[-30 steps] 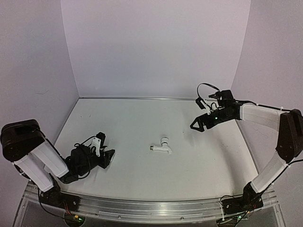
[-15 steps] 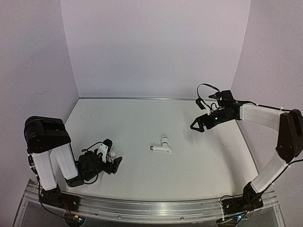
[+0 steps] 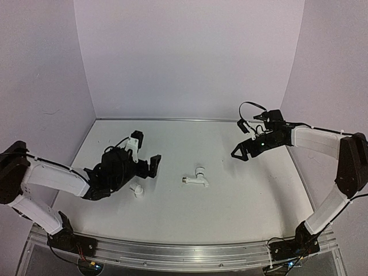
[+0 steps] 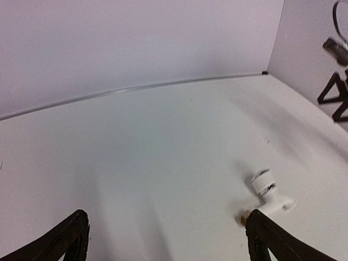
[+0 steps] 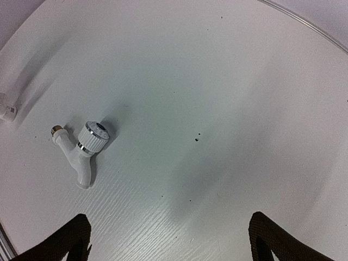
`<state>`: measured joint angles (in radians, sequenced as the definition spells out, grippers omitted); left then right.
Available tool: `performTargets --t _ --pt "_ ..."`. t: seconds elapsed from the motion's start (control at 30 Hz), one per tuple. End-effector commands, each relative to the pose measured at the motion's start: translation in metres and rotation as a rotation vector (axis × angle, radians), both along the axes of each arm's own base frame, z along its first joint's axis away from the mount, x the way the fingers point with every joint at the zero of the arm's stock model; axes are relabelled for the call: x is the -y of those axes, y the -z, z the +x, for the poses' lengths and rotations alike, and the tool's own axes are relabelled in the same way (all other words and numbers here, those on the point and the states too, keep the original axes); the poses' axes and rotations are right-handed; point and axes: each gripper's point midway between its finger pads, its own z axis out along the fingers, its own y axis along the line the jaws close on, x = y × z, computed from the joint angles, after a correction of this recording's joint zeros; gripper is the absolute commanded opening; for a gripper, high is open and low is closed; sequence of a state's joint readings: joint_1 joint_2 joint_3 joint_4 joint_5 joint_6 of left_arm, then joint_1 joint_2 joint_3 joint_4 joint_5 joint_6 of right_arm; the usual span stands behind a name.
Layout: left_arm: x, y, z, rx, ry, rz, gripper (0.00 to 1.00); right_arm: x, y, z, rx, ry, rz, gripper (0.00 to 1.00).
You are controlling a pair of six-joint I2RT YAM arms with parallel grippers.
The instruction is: Install the water faucets
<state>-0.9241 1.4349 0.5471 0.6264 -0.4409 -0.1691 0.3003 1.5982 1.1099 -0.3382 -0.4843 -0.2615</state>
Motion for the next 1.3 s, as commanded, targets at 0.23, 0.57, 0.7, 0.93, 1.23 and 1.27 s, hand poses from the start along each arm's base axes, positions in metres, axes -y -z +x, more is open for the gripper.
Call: performTargets --t 0.23,0.57,0.7,0.93,1.23,1.27 --pt "0.044 0.029 -0.041 -0.369 0.371 0.378 1.0 -0.052 0.001 -0.011 -0.034 -0.182 0.021 0.98" --pt "0.099 0.058 -0.044 -0.507 0.699 0.51 0.98 -0.071 0.013 -0.016 -0.123 -0.223 0.064 0.97" --pt "0.117 0.07 -0.033 -0.53 0.763 0.533 0.94 -0.068 0.012 -0.02 -0.12 -0.224 0.058 0.98" --pt "0.134 0.085 -0.017 -0.543 0.837 0.54 0.87 -0.067 0.01 -0.025 -0.123 -0.232 0.062 0.98" --pt "0.141 0.097 0.001 -0.537 0.905 0.55 0.79 -0.07 -0.005 -0.025 -0.125 -0.243 0.104 0.98" --pt "0.141 0.099 0.0 -0.544 0.916 0.557 0.78 -0.069 -0.005 -0.025 -0.127 -0.242 0.108 0.98"
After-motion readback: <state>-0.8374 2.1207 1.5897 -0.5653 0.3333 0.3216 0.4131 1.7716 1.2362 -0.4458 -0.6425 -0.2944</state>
